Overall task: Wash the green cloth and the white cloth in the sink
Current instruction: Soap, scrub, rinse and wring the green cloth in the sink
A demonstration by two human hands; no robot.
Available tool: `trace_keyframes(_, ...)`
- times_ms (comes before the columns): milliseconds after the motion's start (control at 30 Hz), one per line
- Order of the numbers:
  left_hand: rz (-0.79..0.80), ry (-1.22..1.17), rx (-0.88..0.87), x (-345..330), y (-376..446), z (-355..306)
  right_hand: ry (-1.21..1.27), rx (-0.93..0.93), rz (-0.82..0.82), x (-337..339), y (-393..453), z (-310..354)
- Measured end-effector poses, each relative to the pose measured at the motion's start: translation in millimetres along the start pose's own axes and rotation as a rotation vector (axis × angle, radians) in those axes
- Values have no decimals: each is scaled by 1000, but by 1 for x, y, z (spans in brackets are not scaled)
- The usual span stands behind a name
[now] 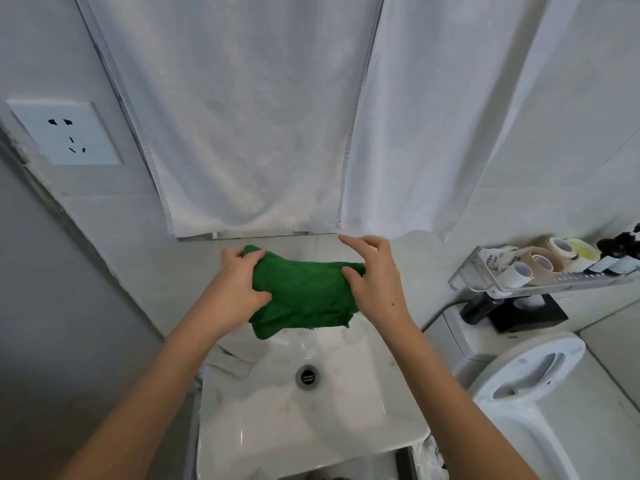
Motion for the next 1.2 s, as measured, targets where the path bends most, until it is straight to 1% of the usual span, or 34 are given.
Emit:
trace_keyframes(67, -41, 115, -29, -1, -2, 2, 22, 16, 36, -1, -2, -1)
trace_keyframes(200, -55, 280, -109, -4, -2, 6, 0, 29, 145, -5, -10, -4)
trace_keyframes(300, -114, 307, -186, -6, -3, 7, -53, 17, 213, -7, -17, -2)
trace_keyframes(367, -150, 315, -233, -7, -3, 9, -38, -3, 247, -5, -24, 2)
trace_keyframes(433, -175, 322, -260, -6, -3, 10, -23, -28, 293, -4, -29, 5)
trace_keyframes(467, -184, 324, -269, -5, -3, 11, -57, -37, 314, -6, -31, 4)
trace_keyframes(533, -189, 343, -282, -4, -3, 12, -170, -26, 309, -12, -31, -2)
trace_keyframes(600, -185, 380, -282, -2, -4, 12, -244, 7, 257, -16, -31, -7)
trace_keyframes(733, -206, 458, -270, 2, -5, 16, -280, 5, 173, -11, -27, -16)
trace_keyframes(800, -162, 380, -237, 1, -1, 21, -162, -44, 154, -7, -24, -23)
trace_keyframes(833, -117, 290, -204, -1, 2, 24, -30, -100, 158, -4, -23, -28)
trace_keyframes(867, -56, 153, -160, -3, 7, 26, 145, -174, 179, -1, -23, -32)
trace_keyframes(933, 70, -217, -75, -7, 12, 28, 495, -298, 237, 3, -26, -41)
trace_keyframes(967, 133, -382, -45, -11, 12, 26, 616, -338, 252, 4, -28, -49)
trace_keyframes(1000, 184, -494, -24, -17, 11, 24, 712, -368, 255, 3, -31, -57)
trace_keyframes(1033, 215, -557, -9, -25, 11, 23, 793, -391, 250, 1, -33, -66)
trace_keyframes(1100, 256, -623, 24, -44, 11, 23, 889, -401, 238, -1, -39, -81)
trace_keyframes(1133, 273, -645, 46, -55, 10, 22, 880, -403, 230, -1, -41, -89)
trace_keyframes(1200, 297, -676, 91, -82, 10, 19, 751, -413, 213, 1, -43, -106)
Point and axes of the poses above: each hand's wrist, its own y-axis towards the middle knuckle, its own x-axis out of the back of the hand, z = x × y, the point moved 2 cm from there along y, towards the middle knuckle, and after that the axes turned 4 degrees about y, right-handed, at the moved point
